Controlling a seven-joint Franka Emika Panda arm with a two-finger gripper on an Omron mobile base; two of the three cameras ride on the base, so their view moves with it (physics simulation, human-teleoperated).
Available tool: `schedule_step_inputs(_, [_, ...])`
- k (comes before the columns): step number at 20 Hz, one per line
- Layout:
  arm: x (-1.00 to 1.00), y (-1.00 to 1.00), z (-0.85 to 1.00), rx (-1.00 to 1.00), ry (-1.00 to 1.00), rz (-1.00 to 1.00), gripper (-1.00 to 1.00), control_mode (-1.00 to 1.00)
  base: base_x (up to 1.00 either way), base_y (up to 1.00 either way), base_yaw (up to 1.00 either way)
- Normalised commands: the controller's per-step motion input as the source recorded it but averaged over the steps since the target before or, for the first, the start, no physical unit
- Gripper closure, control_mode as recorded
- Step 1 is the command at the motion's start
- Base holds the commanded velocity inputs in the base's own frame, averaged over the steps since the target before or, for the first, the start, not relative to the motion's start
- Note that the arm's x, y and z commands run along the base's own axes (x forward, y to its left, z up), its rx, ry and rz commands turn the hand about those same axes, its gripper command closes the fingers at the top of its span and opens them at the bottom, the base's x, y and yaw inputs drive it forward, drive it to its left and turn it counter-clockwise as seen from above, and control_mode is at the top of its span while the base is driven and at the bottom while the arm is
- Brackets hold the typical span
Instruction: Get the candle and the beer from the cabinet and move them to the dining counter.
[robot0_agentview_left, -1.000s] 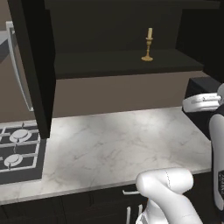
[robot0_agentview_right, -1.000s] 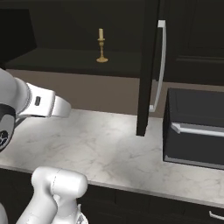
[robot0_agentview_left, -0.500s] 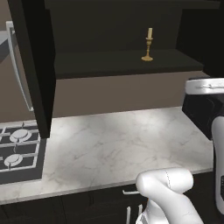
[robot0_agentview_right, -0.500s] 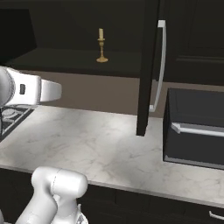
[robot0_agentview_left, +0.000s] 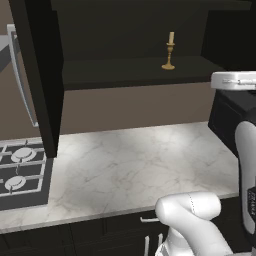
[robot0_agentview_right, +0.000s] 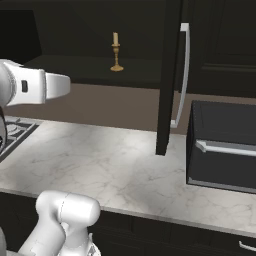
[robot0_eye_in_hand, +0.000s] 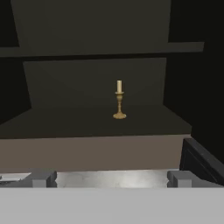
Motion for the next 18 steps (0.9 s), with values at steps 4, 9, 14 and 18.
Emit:
schedule_step_inputs(4, [0.51,0.00,0.00,0.00,0.00,-0.03,-1.00,-1.00,0.00,0.00,0.00])
schedule_step_inputs(9, [0.32,-0.02,0.00,0.00,-0.08,0.00,-1.00,-1.00,0.00,0.00,0.00])
schedule_step_inputs(14, [0.19,-0.03,-0.01,0.00,-0.11,0.00,-1.00,-1.00,0.00,0.00,0.00])
schedule_step_inputs(18, [0.23,0.00,0.00,0.00,-0.11,0.00,-1.00,-1.00,0.00,0.00,0.00])
